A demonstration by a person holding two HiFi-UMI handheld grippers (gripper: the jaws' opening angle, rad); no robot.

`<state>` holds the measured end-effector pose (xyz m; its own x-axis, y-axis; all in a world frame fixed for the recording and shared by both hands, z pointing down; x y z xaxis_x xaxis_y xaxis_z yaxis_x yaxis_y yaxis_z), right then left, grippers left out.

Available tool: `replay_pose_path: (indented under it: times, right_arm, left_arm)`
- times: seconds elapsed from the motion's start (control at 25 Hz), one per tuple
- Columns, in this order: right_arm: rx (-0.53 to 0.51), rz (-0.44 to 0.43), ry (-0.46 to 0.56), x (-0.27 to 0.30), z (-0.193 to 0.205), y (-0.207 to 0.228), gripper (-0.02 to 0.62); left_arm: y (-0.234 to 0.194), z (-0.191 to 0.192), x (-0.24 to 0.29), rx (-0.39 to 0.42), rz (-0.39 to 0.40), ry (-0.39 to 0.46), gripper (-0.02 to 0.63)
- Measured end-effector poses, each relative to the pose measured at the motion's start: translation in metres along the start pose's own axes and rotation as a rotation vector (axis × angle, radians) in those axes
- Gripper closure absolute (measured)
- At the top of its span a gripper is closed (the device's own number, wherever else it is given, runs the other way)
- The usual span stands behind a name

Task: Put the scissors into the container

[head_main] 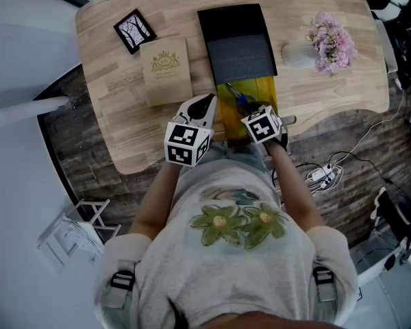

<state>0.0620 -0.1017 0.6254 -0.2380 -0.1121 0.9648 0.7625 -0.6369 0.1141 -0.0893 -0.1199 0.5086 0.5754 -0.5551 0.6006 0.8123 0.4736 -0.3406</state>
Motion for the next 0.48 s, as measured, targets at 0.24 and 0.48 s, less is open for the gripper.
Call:
replay_pose_path:
  times: [0.24, 0.48]
  right_arm:
    - [-0.005, 0.001, -0.015, 0.0033, -0.0005, -0.0009, 0.519]
    - [-0.014, 0.004, -0.025, 0.0051, -0.0023, -0.0016, 0.518]
  left_arm:
    - [-0.0032, 0.0007, -0.0011, -0.003, -0.002, 0.000, 0.600]
    - [-0.0053, 0.0005, -0.0016, -0.003, -0.001, 0.003, 0.600]
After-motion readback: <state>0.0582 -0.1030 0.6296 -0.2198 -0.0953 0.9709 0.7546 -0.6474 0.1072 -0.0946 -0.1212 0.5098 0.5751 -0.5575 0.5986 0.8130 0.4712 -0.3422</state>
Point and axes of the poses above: the fingertips, and each gripper's own axes: x forward along the fingers, y to its right, z out of its underside, the point moved 5 cm from there along -x, backward along the fingers, and after that the axes turned 4 degrees about -y, right-handed, at the moved point
